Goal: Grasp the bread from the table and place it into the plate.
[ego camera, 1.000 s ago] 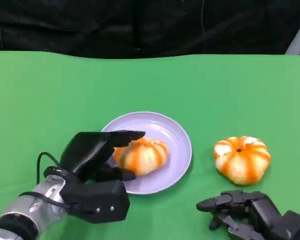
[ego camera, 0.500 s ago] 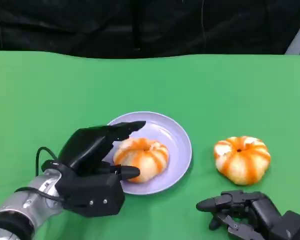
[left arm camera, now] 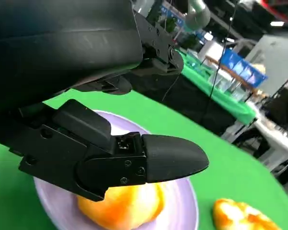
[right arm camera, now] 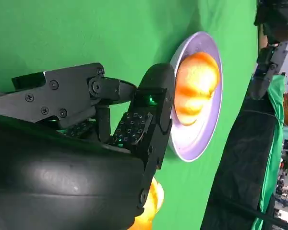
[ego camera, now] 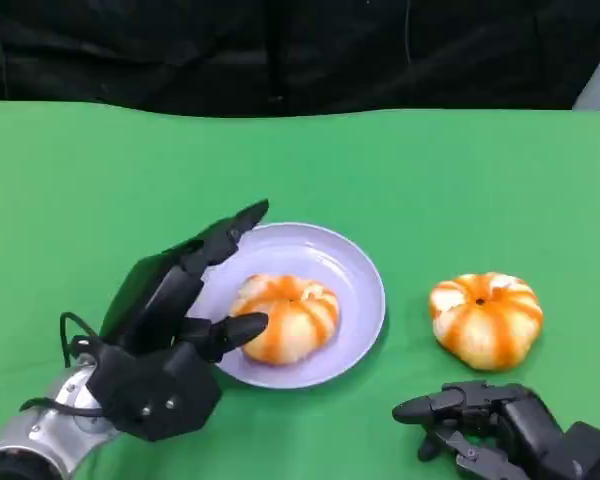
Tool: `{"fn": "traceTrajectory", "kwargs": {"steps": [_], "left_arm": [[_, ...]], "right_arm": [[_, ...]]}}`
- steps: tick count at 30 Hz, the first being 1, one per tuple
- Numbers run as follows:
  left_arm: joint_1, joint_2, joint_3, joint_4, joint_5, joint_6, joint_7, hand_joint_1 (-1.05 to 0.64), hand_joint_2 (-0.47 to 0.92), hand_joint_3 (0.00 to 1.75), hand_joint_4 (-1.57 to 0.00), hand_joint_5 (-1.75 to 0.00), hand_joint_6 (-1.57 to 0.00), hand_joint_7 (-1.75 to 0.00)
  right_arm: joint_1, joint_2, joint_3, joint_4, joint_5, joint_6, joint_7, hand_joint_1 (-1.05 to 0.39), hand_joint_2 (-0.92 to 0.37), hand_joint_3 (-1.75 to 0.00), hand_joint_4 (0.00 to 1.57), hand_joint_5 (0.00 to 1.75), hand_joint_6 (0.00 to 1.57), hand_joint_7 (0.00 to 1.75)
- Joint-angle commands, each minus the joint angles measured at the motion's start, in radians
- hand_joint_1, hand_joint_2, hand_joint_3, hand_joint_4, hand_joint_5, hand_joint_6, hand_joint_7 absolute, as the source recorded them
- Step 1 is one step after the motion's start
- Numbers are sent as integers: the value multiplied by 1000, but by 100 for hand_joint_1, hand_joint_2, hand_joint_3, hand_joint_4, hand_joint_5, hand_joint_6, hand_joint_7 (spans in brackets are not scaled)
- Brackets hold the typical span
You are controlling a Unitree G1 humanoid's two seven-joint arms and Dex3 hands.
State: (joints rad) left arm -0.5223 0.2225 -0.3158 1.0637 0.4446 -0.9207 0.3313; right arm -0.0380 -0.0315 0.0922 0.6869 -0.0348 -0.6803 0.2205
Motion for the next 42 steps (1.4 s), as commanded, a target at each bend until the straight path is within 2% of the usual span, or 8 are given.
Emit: {"fn": "traceTrajectory", "kwargs": {"steps": [1, 12, 18, 27, 42], "left_arm": [[20, -3, 51, 6, -75, -51, -61, -103, 92, 71, -39, -2, -21, -1], [90, -24, 183, -34, -290, -148, -266, -96, 92, 61, -45, -2, -22, 0], [131, -39, 254, -42, -411, -193, -378, -92, 92, 57, -50, -3, -27, -2], [191, -96, 364, -87, -647, -141, -596, -90, 92, 51, -60, -4, -31, -1], [254, -151, 485, -105, -771, -67, -783, -82, 92, 48, -65, -3, -36, -2]], "right_arm": [[7, -7, -5, 9, 4, 12, 4, -5, -92, -38, 79, 122, 120, 14], [9, -8, -5, 12, 5, 6, 8, -6, -92, -38, 79, 125, 120, 14], [7, -6, -8, 12, 11, 9, 14, -6, -92, -38, 78, 119, 119, 14], [9, -6, -10, 10, 15, 10, 25, -4, -92, -39, 79, 119, 119, 14], [4, -12, -14, 23, 22, 4, 35, -7, -92, -38, 80, 120, 119, 15]]}}
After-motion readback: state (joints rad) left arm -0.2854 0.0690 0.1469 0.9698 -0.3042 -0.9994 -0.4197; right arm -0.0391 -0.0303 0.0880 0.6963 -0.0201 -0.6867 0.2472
